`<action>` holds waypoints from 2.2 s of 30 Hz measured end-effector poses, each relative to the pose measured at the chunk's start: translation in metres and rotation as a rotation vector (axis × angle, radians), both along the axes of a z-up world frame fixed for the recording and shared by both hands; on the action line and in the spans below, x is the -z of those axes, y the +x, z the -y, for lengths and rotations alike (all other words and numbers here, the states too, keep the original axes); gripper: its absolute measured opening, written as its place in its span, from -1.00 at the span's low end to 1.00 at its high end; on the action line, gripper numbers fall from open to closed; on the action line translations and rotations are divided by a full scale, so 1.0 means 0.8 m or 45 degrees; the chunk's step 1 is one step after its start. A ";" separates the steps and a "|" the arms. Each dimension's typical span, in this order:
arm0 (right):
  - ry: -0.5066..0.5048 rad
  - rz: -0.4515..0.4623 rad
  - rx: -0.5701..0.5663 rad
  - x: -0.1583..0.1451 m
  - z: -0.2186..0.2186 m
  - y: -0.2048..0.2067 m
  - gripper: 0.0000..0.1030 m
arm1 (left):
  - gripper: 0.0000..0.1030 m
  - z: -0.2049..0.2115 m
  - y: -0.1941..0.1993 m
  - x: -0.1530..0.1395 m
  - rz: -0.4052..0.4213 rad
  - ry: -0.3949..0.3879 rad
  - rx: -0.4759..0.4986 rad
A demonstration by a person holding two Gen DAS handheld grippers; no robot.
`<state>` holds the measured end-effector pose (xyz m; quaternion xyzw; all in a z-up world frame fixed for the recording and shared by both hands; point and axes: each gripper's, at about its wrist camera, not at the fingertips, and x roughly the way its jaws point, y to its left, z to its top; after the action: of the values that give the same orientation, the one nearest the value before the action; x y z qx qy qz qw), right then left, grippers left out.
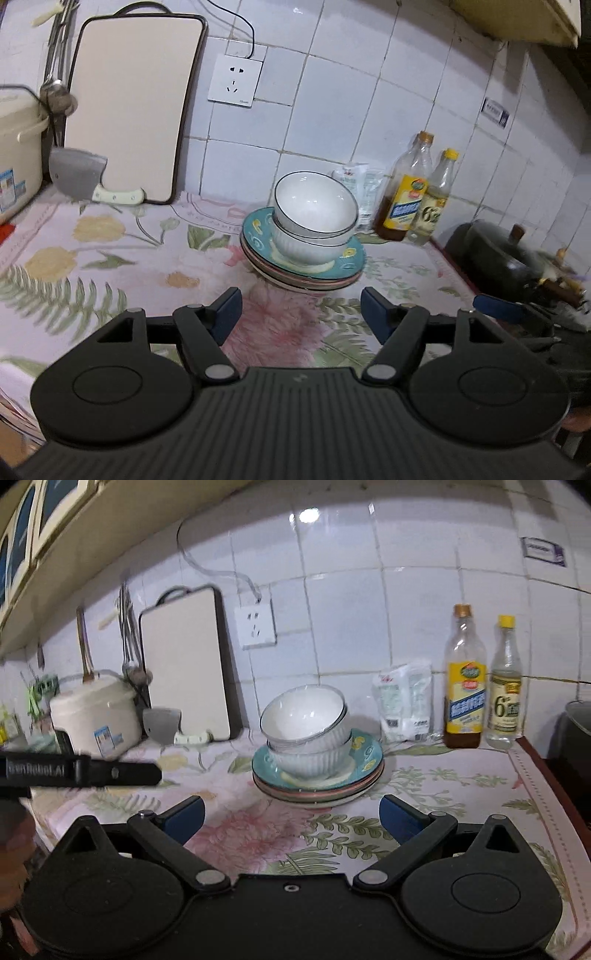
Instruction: Organize plates and bowls
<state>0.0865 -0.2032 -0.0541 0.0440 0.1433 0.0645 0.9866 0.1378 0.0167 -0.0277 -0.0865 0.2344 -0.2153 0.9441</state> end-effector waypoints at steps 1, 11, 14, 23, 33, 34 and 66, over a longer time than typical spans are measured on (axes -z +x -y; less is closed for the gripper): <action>0.004 0.017 0.005 -0.002 0.000 -0.009 0.99 | 0.36 -0.002 -0.005 0.001 0.005 -0.017 -0.001; -0.087 0.084 0.116 -0.006 -0.019 -0.066 0.99 | 0.50 -0.006 -0.056 0.011 0.112 -0.008 -0.139; -0.084 0.139 0.124 -0.006 -0.022 -0.084 0.99 | 0.59 0.000 -0.071 0.018 0.158 0.033 -0.124; -0.151 0.042 0.262 0.001 -0.034 -0.097 1.00 | 1.00 0.009 -0.095 0.024 0.261 0.151 -0.241; -0.003 -0.070 0.331 -0.006 -0.026 -0.105 1.00 | 1.00 0.014 -0.089 0.030 0.156 0.278 -0.305; -0.009 -0.072 0.341 -0.006 -0.027 -0.106 1.00 | 1.00 0.015 -0.089 0.031 0.157 0.291 -0.302; -0.214 0.024 0.450 0.015 -0.054 -0.113 1.00 | 1.00 0.015 -0.111 0.032 0.177 0.339 -0.294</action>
<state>-0.0037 -0.1600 -0.0657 -0.0146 0.1291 -0.1214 0.9841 0.0492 0.0048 -0.0531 0.0280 0.1834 -0.0780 0.9795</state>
